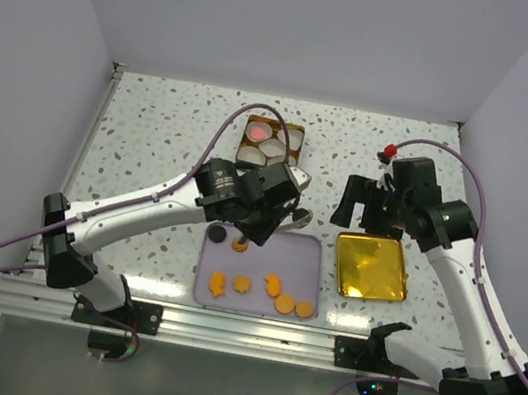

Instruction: Pack the cookies

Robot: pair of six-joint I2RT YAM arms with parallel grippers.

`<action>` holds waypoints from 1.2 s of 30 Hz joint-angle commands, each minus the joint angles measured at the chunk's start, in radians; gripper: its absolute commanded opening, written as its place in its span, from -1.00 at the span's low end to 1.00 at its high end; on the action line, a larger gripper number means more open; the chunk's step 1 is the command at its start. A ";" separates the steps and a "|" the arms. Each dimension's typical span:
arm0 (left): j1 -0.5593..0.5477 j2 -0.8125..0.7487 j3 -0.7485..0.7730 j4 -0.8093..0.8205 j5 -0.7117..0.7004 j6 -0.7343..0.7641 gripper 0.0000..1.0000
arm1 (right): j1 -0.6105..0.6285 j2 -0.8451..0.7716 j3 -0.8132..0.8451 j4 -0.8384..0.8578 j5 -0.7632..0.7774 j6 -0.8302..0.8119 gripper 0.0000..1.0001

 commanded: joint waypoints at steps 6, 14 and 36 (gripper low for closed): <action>0.199 0.128 0.253 0.002 -0.045 0.122 -0.63 | 0.003 -0.054 0.031 -0.054 0.005 0.015 0.97; 0.333 0.324 0.555 -0.033 -0.077 0.176 -0.63 | 0.002 -0.081 0.031 -0.074 -0.001 0.026 0.97; 0.482 0.590 0.698 0.117 0.038 0.183 -0.60 | 0.003 -0.009 0.031 -0.078 -0.015 -0.038 0.97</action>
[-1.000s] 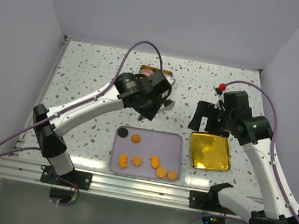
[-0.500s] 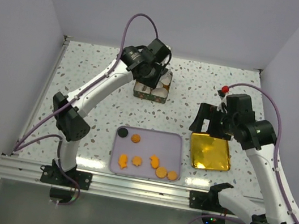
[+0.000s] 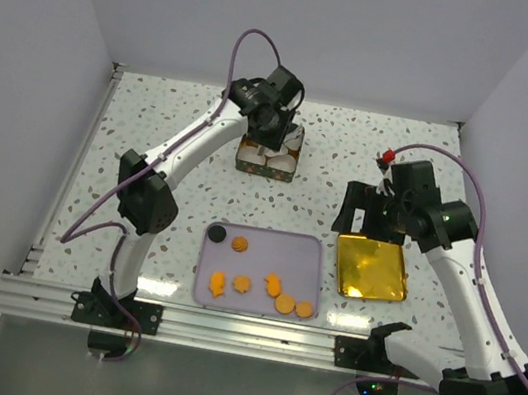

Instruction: Pack the cookies

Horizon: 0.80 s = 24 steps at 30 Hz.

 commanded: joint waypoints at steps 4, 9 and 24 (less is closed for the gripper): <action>0.001 0.031 0.062 0.093 0.015 0.016 -0.58 | 0.003 0.045 0.044 -0.009 -0.021 -0.065 0.97; 0.003 0.057 0.074 0.096 0.007 0.015 -0.55 | 0.020 0.068 0.054 -0.011 -0.003 -0.084 0.97; 0.010 0.065 0.077 0.076 0.007 0.025 -0.43 | 0.031 0.075 0.048 -0.006 0.013 -0.090 0.97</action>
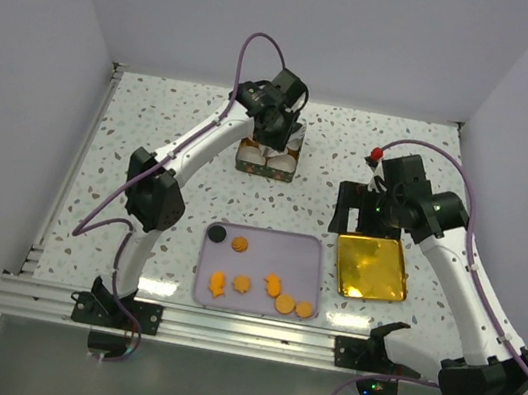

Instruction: Pack the cookies

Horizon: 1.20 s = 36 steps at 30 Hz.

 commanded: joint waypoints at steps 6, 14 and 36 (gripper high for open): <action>0.008 -0.030 0.018 0.031 -0.023 0.023 -0.25 | 0.004 0.000 0.020 -0.002 -0.004 -0.005 0.97; 0.010 -0.057 0.008 0.033 -0.047 0.023 0.01 | 0.004 -0.019 0.011 -0.007 -0.013 0.009 0.97; 0.008 -0.444 -0.284 -0.051 -0.098 0.012 0.02 | 0.004 -0.012 0.020 0.032 -0.104 0.044 0.97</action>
